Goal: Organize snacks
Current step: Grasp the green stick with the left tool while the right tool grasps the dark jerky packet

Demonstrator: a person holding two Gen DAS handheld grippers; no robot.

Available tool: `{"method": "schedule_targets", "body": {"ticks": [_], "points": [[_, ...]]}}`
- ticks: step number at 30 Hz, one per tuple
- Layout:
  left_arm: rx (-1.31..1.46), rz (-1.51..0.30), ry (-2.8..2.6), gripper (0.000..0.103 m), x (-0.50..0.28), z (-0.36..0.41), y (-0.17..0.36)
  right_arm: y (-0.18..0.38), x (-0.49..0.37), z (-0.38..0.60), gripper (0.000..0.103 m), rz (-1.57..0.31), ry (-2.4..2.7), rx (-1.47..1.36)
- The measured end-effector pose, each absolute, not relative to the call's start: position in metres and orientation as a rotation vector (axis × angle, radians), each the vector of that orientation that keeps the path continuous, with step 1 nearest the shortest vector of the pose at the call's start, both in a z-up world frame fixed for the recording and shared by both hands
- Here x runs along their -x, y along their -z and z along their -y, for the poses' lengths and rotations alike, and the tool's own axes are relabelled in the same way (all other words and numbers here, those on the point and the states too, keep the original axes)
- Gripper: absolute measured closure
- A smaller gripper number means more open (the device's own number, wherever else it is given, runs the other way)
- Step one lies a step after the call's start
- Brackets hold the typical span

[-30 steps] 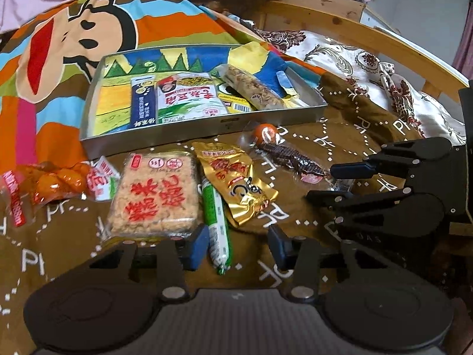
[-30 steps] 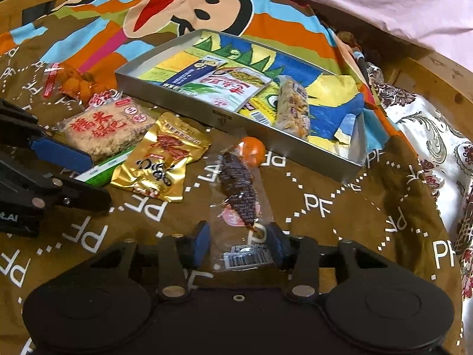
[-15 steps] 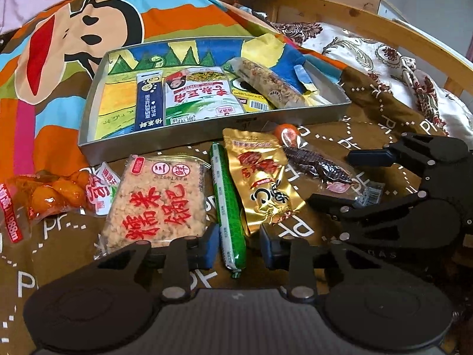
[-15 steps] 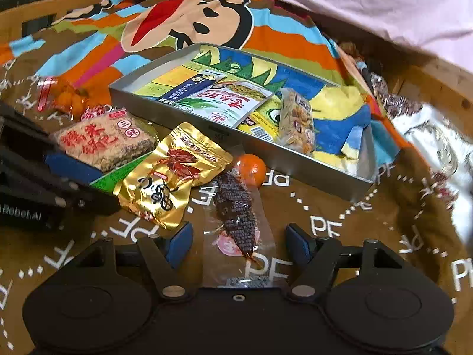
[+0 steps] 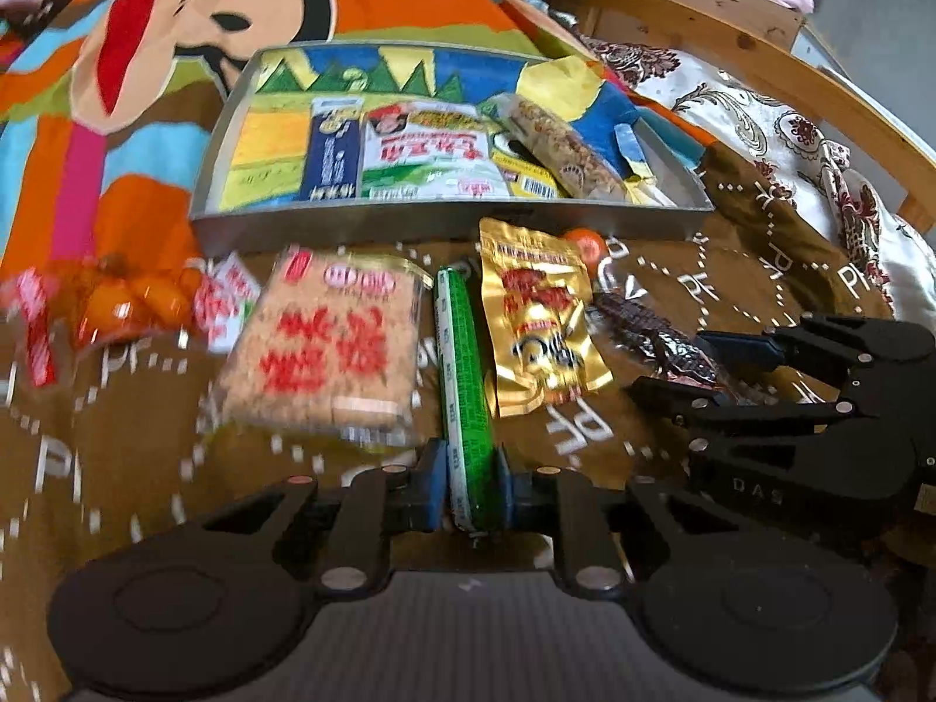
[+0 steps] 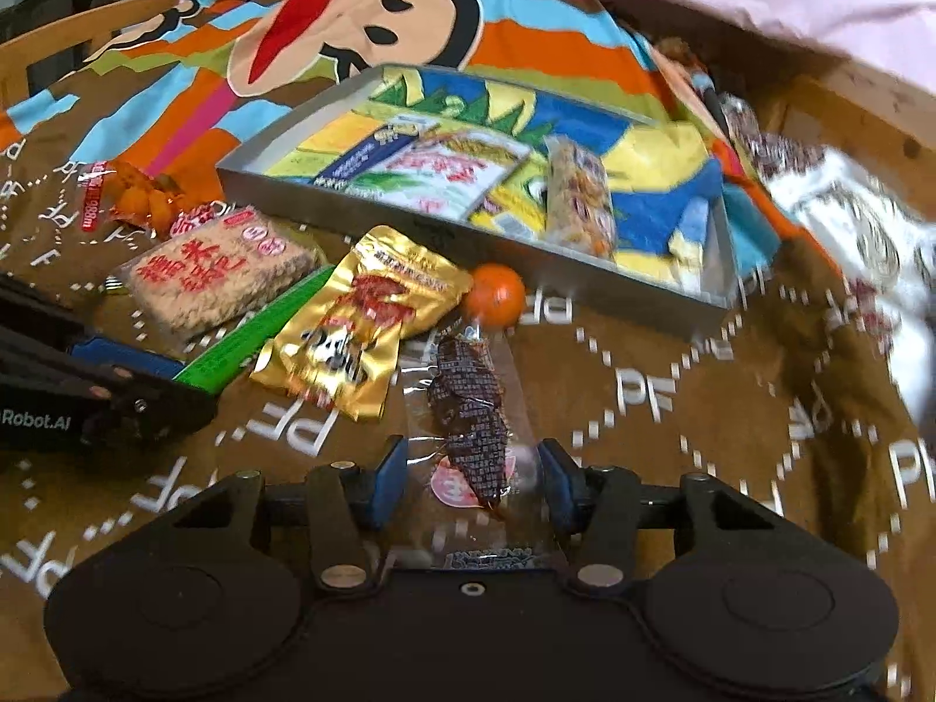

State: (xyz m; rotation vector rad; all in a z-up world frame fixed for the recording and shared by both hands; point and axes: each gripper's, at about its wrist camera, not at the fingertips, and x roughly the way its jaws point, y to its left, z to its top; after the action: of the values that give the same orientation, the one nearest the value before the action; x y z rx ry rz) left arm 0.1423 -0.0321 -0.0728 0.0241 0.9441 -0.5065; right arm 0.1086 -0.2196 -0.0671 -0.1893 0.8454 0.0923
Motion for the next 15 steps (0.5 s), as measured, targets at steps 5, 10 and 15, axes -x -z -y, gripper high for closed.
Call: {"method": "schedule_targets", "body": {"ticks": [5, 10, 15], "points": [[0.017, -1.015, 0.504, 0.083, -0.124, 0.024, 0.069, 0.059, -0.092, 0.226, 0.052, -0.895, -0.094, 0.13], [0.035, -1.022, 0.496, 0.082, -0.125, 0.022, 0.07, 0.063, -0.092, 0.222, 0.043, -0.875, -0.094, 0.169], [0.031, -0.993, 0.488, 0.076, -0.135, 0.026, 0.071, 0.067, -0.1, 0.218, 0.037, -0.855, -0.09, 0.2]]}}
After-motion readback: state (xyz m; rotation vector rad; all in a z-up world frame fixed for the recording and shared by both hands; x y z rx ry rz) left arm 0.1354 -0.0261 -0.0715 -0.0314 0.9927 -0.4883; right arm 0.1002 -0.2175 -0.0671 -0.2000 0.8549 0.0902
